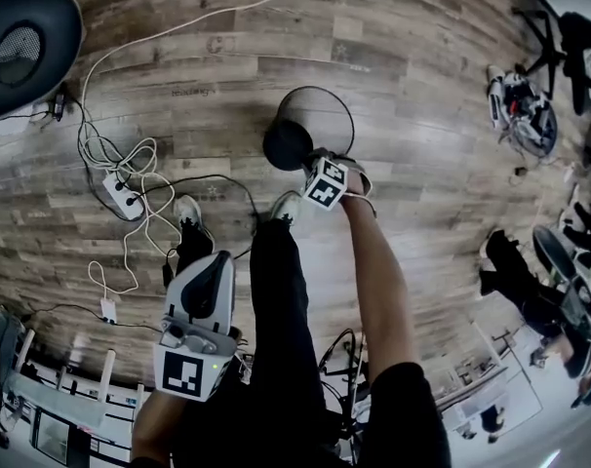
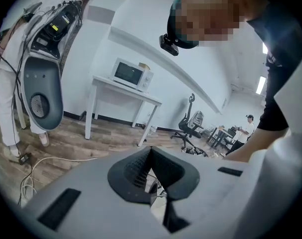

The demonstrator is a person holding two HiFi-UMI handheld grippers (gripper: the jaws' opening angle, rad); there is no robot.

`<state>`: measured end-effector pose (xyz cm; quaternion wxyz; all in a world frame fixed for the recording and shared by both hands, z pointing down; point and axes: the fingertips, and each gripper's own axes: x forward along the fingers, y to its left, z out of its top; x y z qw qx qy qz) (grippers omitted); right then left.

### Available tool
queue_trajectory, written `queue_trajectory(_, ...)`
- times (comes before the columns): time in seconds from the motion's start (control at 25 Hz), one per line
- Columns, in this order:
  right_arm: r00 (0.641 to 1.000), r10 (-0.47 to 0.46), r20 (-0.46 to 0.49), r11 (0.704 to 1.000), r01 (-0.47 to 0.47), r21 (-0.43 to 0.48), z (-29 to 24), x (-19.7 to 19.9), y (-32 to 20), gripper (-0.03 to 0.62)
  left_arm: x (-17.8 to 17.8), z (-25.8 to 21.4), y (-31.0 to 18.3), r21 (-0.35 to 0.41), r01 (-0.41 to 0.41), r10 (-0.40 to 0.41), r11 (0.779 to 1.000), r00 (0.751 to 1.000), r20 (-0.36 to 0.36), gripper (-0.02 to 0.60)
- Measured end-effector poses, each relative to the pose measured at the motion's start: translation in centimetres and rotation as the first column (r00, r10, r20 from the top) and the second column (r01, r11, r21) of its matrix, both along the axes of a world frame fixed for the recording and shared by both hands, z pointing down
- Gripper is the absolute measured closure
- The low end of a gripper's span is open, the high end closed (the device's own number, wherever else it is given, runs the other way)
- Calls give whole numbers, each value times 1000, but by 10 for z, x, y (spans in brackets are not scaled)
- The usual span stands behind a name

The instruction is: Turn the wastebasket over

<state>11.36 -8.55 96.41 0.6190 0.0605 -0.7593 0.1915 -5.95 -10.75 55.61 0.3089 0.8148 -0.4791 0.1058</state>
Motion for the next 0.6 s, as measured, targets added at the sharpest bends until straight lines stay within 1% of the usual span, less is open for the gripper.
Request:
queue_trajectory(0.12,998,22,-61,998,-18,66,12,19,-14,548,12,6,-1,-9,0,0,1000,1000,5,548)
queue_trajectory(0.24,992,46,-119,995,-34,96,31,29,-12,548,23,11,-4,-11,1,0,1000,1000,12,548)
queue_trajectory(0.36,992,39,-122,997,-29,76,47,19,8,546,30,13,-6,-8,-2,2,1000,1000,20,548)
queue_trajectory(0.52,990,5,-140,998,4,60,63,3,42,546,35,17,-7,-13,-18,18,1000,999,27,548)
queue_trajectory(0.6,989,17,-144,998,-8,63,70,-1,54,546,36,18,-8,-12,-25,26,1000,999,28,548)
